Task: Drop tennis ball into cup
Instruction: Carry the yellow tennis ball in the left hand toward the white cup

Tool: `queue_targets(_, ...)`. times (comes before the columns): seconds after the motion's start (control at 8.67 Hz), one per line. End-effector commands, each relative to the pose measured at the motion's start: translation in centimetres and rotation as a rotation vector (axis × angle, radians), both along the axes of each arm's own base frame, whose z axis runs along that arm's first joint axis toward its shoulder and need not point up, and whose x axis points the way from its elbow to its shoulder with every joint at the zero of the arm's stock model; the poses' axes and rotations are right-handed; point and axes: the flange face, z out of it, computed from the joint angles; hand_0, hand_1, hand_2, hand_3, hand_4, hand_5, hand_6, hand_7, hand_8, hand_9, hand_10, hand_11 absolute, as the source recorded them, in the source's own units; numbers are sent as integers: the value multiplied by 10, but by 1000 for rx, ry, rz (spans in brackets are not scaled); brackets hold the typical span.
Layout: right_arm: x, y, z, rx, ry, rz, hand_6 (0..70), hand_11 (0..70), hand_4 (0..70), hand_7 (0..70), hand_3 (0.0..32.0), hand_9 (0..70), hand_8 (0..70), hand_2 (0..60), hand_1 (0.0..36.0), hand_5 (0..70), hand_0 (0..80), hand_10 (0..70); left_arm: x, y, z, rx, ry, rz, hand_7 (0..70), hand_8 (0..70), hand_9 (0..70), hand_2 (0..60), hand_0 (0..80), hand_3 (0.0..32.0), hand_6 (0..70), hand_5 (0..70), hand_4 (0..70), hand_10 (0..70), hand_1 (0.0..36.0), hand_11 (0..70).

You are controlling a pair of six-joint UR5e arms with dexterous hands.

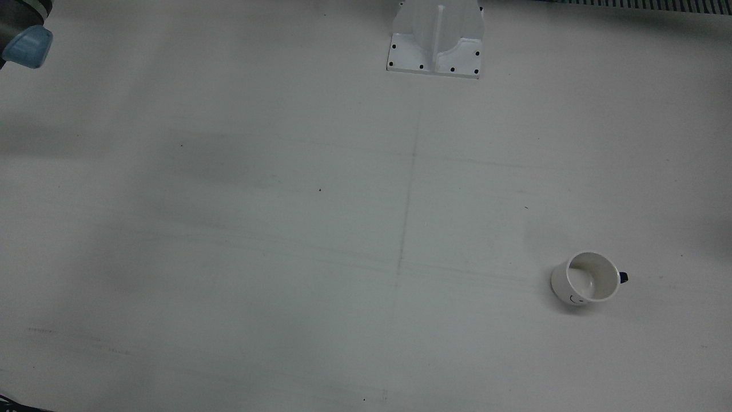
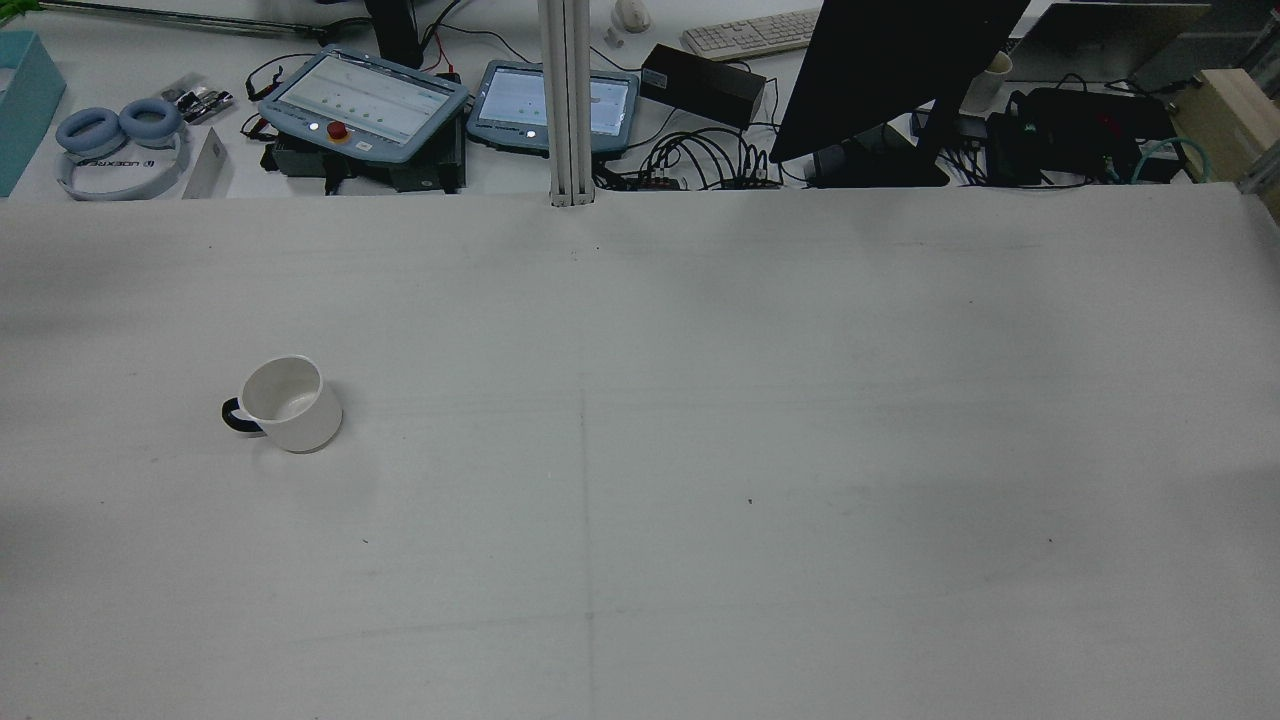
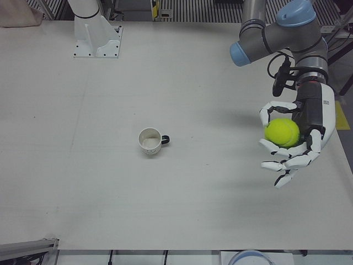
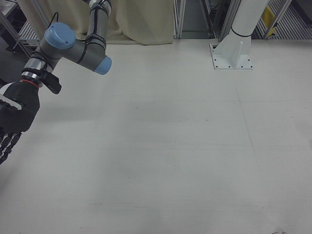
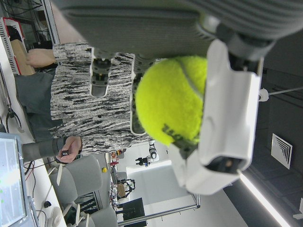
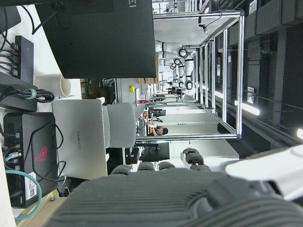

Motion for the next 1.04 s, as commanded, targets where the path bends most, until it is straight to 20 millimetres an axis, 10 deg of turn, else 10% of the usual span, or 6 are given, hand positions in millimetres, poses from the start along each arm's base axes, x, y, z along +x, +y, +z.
queue_targets(0.0, 0, 0, 0, 0, 0, 0, 0, 0, 0, 0, 0, 0, 0, 0, 0, 0, 0, 0, 51, 3, -29, 56, -23, 155, 574, 337, 305, 600, 800, 204, 678, 296, 52, 93, 360, 180)
queue_targets(0.23, 0, 0, 1, -1, -1, 1, 0, 0, 0, 0, 0, 0, 0, 0, 0, 0, 0, 0, 146, 17, -75, 137, -19, 337, 602, 331, 325, 600, 800, 222, 606, 274, 35, 107, 360, 201)
queue_targets(0.35, 0, 0, 1, -3, -1, 1, 0, 0, 0, 0, 0, 0, 0, 0, 0, 0, 0, 0, 184, 24, -76, 141, -27, 396, 595, 351, 335, 600, 800, 226, 680, 297, 37, 116, 360, 214)
queue_targets(0.69, 0, 0, 1, -3, -3, 1, 0, 0, 0, 0, 0, 0, 0, 0, 0, 0, 0, 0, 235, 35, -82, 218, -172, 394, 531, 365, 325, 600, 800, 254, 700, 325, 0, 135, 360, 242)
queue_targets(0.81, 0, 0, 1, -3, -1, 1, 0, 0, 0, 0, 0, 0, 0, 0, 0, 0, 0, 0, 243, 36, -76, 216, -185, 376, 573, 325, 336, 600, 800, 262, 602, 274, 0, 145, 360, 257)
queue_targets(0.92, 0, 0, 1, -3, -1, 1, 0, 0, 0, 0, 0, 0, 0, 0, 0, 0, 0, 0, 265, 41, -69, 201, -175, 391, 528, 349, 324, 600, 800, 266, 700, 309, 0, 141, 360, 251)
